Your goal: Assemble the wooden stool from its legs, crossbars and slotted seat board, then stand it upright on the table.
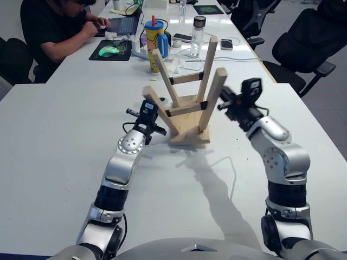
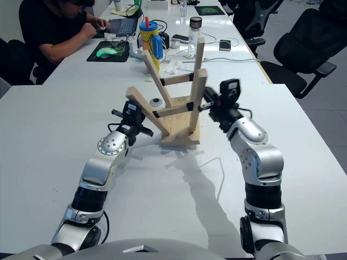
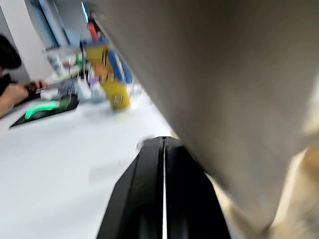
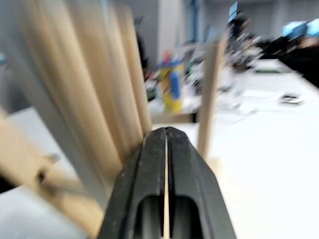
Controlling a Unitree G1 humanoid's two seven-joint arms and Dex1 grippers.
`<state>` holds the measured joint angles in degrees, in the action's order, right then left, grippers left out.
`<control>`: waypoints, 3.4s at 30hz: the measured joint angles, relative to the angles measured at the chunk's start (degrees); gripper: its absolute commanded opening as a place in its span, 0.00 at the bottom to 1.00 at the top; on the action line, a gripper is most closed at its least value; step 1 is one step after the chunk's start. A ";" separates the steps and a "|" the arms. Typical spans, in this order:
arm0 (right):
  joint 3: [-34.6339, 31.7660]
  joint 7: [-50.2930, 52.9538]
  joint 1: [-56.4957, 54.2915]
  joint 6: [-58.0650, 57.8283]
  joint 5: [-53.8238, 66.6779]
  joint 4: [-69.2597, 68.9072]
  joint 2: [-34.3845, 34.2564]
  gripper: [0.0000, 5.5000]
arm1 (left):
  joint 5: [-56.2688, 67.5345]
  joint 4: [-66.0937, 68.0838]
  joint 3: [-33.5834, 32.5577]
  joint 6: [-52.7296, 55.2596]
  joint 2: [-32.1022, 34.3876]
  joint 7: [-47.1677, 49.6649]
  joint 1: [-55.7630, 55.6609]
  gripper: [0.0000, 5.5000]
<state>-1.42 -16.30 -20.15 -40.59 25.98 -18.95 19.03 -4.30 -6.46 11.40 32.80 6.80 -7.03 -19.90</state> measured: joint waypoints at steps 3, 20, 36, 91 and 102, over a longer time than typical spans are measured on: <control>3.86 -5.40 2.14 -2.56 -0.37 1.12 3.78 0.00 | -0.33 0.57 -1.40 0.47 2.15 -0.54 0.02 0.00; 7.42 -15.09 6.81 10.60 -3.13 6.81 1.65 0.00 | 0.64 0.75 -4.39 -1.79 16.80 -12.68 14.11 0.00; 14.67 -20.55 19.91 3.74 4.33 -12.26 2.36 0.00 | 3.63 -1.94 0.61 0.67 32.43 -33.09 13.37 0.00; -3.54 -8.57 2.17 16.73 -8.26 19.77 2.60 0.00 | 30.11 -20.73 -10.88 24.71 26.44 -41.50 4.59 0.00; -5.66 -5.16 5.56 21.09 -9.05 25.95 -3.01 0.00 | 22.70 -18.69 -7.30 7.52 28.04 -36.92 10.92 0.24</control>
<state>-7.08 -21.47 -14.59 -19.50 16.93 7.00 16.02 18.40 -25.15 4.10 40.31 34.83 -43.95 -8.98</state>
